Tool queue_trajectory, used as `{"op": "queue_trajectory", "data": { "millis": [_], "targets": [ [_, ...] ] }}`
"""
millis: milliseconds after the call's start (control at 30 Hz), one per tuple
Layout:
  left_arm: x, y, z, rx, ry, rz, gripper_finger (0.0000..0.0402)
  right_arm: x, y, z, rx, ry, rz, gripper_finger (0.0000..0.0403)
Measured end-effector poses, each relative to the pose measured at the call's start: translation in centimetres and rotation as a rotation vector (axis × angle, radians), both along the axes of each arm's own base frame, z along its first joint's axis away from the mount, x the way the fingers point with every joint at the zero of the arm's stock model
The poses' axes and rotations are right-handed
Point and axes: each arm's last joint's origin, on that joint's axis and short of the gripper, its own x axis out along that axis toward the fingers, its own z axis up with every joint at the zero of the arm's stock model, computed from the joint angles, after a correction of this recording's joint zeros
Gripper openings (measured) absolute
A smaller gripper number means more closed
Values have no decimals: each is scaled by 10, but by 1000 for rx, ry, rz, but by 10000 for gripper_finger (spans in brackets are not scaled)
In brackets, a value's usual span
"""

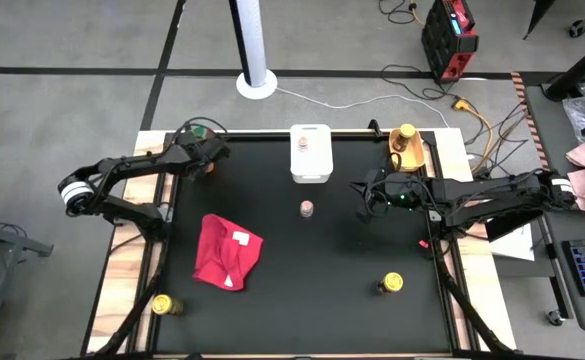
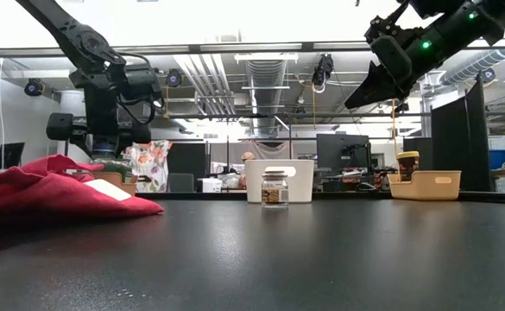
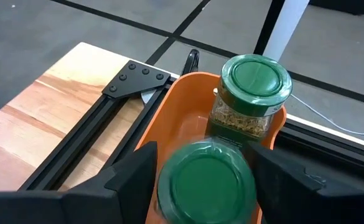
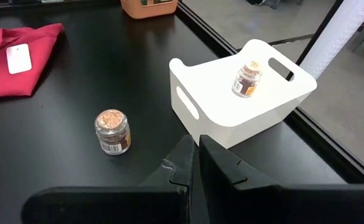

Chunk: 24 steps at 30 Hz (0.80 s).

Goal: Sort spices by type
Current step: Put the green seasoning bottle into the orange bin, then put the brown seasoning bottle into the white bin

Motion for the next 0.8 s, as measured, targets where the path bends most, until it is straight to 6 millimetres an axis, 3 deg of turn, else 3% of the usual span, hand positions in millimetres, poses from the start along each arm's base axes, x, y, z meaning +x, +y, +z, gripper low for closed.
{"op": "queue_trajectory", "data": {
  "millis": [433,800],
  "targets": [
    [-1,-1,4,-1,17,-23,237,0,0,0,0,0,0,18],
    [-7,-6,20,12,63,-101,238,0,0,0,0,1,0,18]
  ]
}}
